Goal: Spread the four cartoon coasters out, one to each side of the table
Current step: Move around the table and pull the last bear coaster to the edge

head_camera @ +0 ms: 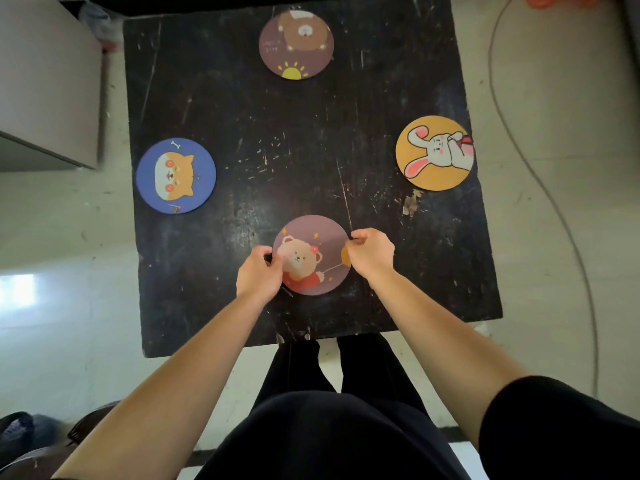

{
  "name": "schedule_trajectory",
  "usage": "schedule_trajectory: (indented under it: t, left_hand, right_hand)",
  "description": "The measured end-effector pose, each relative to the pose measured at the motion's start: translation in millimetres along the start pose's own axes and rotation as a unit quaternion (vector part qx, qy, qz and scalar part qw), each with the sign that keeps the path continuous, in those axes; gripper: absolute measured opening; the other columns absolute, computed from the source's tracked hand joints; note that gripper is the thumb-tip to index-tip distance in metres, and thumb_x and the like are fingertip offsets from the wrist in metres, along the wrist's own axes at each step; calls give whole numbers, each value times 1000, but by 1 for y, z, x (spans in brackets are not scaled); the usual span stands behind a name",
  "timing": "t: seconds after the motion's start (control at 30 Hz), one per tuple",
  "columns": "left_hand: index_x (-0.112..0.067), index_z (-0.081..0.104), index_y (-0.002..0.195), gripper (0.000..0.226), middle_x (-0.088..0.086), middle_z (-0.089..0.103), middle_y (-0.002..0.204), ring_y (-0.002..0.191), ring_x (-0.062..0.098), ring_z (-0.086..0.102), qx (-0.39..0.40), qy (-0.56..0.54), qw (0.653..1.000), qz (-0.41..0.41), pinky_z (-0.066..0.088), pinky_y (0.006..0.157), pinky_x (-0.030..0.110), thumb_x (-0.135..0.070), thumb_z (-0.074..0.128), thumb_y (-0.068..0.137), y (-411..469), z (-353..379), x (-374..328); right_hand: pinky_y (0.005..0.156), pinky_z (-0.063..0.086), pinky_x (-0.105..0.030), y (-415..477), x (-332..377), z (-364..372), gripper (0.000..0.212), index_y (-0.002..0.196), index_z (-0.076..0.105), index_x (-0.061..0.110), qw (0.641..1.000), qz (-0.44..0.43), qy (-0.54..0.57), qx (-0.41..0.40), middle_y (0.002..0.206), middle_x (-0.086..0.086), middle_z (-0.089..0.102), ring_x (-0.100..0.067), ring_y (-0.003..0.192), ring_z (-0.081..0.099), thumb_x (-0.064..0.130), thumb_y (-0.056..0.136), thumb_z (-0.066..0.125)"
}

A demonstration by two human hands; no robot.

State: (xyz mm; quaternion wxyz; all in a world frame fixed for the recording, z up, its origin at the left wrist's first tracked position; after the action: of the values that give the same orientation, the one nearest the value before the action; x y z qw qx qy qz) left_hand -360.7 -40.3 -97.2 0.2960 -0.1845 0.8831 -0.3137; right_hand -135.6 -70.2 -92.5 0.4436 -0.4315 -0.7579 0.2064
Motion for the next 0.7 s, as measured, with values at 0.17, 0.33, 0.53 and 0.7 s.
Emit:
schedule_trajectory:
  t: [0.17,0.33,0.53,0.7]
  left_hand:
    - [-15,68,98,25,1,65,89,82,23,58,-14,6,1000,-8,41,67,32,-35,54,93,-12,2,11]
    - [-5,72,78,28,6,64,70,66,24,55,47,10,998,-45,42,60,31,-29,62,85,-26,8,43]
    - [-1,70,75,35,14,71,76,62,21,60,123,50,991,-30,43,57,29,-33,65,88,-40,16,69]
    - [-17,54,69,33,1,60,73,77,28,59,114,137,983,34,40,64,33,-37,51,95,-46,17,70]
  right_hand:
    - [94,46,-28,-14,-15,3,38,130,63,15,999,-17,41,-1,123,-3,69,-21,116,62,13,92,60]
    - [84,50,-28,-32,-36,15,39,123,66,14,999,-31,-26,-31,110,-2,73,-20,102,66,41,96,63]
    - [67,47,-21,-48,-59,32,23,117,69,21,995,-44,-75,-45,102,-1,73,-19,89,70,23,95,63]
    - [86,53,-30,-55,-66,33,31,126,64,23,993,-69,-87,-44,117,-2,64,-19,98,66,19,96,63]
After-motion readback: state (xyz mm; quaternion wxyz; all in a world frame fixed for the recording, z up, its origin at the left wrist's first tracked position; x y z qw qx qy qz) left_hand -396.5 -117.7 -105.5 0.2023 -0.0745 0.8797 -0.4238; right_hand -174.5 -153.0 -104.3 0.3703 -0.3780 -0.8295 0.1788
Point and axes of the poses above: each hand's wrist, its own y-axis towards the middle knuckle, its own z-axis out of the palm, x = y × z, the point moved 4 cm from there along y, towards the middle knuckle
